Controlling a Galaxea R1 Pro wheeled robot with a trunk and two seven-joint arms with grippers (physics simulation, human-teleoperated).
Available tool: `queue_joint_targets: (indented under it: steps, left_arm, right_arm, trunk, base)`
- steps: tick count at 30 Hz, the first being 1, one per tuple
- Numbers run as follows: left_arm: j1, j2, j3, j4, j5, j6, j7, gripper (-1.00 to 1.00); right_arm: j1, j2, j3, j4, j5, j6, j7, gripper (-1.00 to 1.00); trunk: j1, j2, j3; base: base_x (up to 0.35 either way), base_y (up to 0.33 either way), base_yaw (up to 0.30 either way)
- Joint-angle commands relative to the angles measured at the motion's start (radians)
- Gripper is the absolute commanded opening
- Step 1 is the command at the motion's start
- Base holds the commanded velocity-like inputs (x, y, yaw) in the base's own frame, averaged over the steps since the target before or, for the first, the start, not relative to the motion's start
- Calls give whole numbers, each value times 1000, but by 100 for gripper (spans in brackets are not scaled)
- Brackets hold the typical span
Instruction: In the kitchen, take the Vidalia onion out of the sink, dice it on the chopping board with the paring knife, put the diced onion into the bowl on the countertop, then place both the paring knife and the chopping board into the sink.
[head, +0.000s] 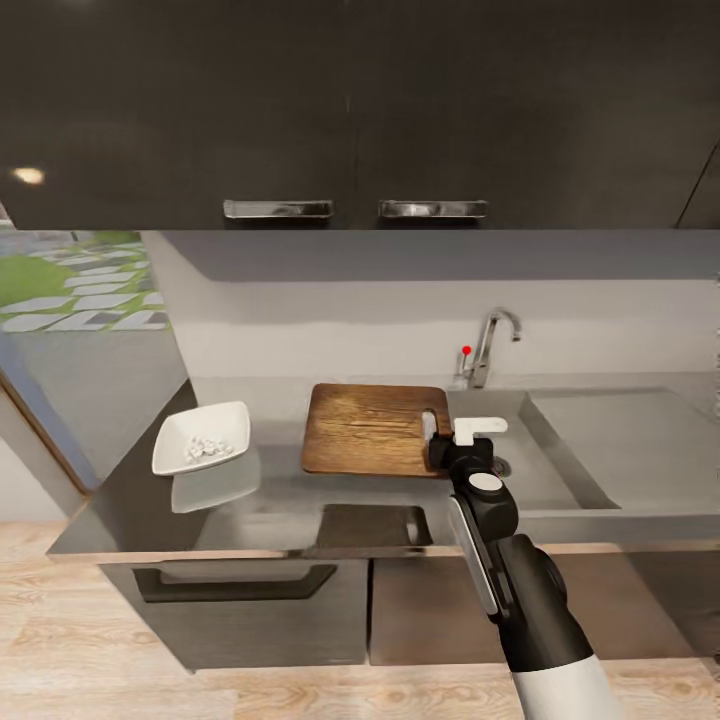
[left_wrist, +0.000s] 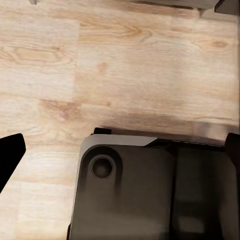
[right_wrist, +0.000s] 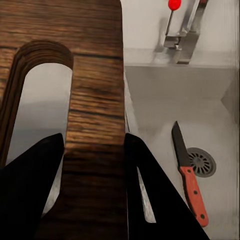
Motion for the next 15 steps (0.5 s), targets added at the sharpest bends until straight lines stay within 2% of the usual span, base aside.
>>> queue_joint_targets:
  steps: [1, 15]
  left_arm:
    - [1, -1, 1, -2, 6, -1, 1, 100]
    - [1, -1, 1, -2, 6, -1, 1, 100]
  right_arm:
    - [-1, 0, 2, -1, 8, 7, -2, -100]
    - [-1, 0, 2, -1, 8, 7, -2, -100]
  trunk:
    - [0, -1, -1]
    - [0, -1, -1]
  base:
    - [0, -306, 0]
    - [0, -306, 0]
